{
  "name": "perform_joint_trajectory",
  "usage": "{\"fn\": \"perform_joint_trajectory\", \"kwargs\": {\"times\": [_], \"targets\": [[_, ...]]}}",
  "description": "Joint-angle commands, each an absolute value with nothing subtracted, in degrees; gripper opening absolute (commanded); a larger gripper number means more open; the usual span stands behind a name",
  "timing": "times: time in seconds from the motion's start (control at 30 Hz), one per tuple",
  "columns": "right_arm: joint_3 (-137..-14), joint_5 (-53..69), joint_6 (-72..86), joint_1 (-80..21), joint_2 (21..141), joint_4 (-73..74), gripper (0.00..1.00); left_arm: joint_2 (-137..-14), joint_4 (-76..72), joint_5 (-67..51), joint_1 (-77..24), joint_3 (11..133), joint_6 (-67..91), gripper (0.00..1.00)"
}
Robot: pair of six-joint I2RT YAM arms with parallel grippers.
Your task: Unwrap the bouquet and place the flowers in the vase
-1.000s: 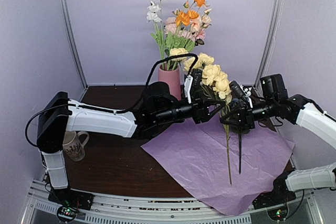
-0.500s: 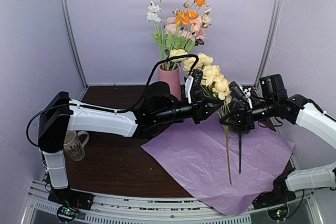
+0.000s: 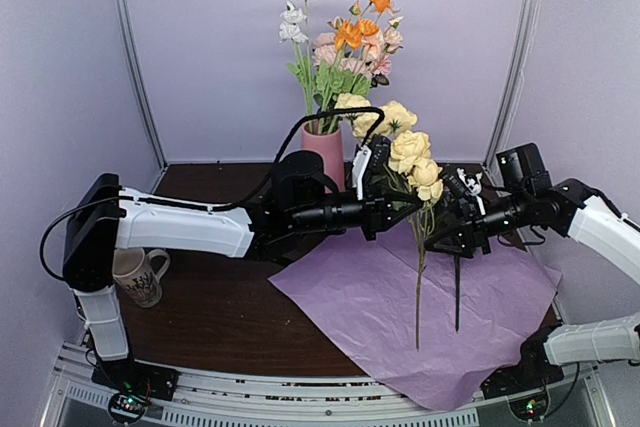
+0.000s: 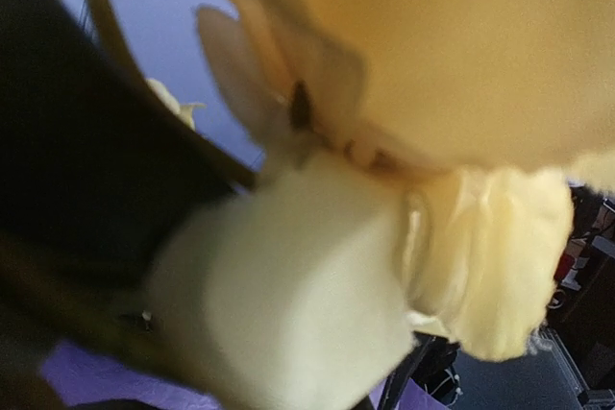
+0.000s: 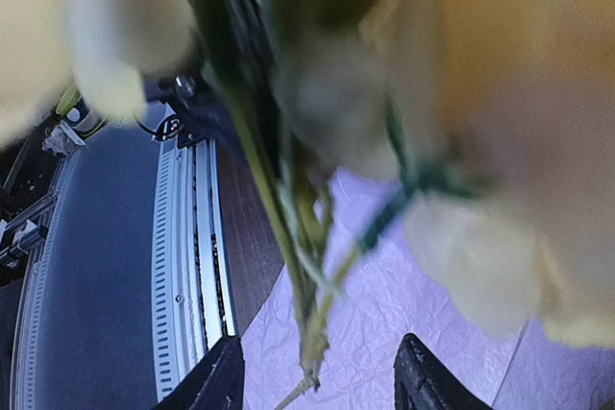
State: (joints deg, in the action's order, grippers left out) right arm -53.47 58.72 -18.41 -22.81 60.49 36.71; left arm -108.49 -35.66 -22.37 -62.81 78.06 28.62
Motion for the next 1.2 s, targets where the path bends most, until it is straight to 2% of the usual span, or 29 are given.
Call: {"fn": "perform_joint_trajectory", "kwargs": {"times": [0.0, 0.27, 0.53, 0.97, 1.17], "targets": [[-51.5, 59.0, -23.2, -19.5, 58.3, 40.1, 0.54, -100.1, -30.8, -21.8, -63.0, 78.2, 21.9, 0.00], [-52.7, 65.8, -27.7, -10.1, 59.1, 44.2, 0.55, -88.9, -12.2, -14.8, -62.9, 82.2, 9.8, 0.00], [-51.0, 60.4, -27.5, -9.1, 60.1, 41.6, 0.54, -82.8, 3.2, -5.6, -60.1, 92.4, -0.2, 0.00], [-51.4, 59.4, -30.1, -8.6, 65.4, 43.9, 0.54, -82.6, 12.8, 3.0, -53.3, 105.0, -5.3, 0.00], [-53.5, 58.3, -25.8, -8.7, 67.2, 40.9, 0.53, -81.8, 15.7, 8.2, -52.3, 108.3, -6.5, 0.00]]}}
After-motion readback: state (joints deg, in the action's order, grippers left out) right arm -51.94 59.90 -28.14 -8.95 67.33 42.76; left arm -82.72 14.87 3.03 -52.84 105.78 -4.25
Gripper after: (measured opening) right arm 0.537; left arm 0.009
